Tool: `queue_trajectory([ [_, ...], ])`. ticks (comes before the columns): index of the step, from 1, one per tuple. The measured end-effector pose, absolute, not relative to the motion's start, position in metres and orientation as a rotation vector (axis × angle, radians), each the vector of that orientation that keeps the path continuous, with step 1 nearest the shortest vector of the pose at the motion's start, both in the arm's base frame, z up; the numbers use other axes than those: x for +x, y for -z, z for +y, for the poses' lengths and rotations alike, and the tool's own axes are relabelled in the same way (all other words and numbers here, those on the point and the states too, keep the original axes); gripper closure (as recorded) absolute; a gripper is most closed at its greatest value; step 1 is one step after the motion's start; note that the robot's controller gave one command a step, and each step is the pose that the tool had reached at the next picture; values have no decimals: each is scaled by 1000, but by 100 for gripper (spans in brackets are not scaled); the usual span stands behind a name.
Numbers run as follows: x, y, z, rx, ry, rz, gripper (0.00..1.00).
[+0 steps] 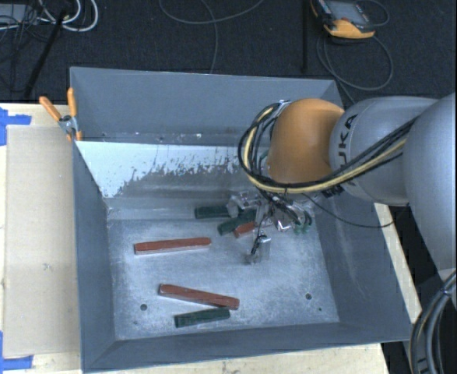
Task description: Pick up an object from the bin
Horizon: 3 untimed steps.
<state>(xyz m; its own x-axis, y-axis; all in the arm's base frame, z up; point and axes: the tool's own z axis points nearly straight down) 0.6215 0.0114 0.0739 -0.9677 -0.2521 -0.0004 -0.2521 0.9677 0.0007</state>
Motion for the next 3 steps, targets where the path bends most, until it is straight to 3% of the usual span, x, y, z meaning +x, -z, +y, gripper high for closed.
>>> queue_trajectory([
  [1, 625, -79, 12, -400, 0, 3104, 100],
  [2, 609, -198, 26, -583, 0, 3078, 100],
  [3, 609, -265, 16, -910, 2, 3000, 100],
])
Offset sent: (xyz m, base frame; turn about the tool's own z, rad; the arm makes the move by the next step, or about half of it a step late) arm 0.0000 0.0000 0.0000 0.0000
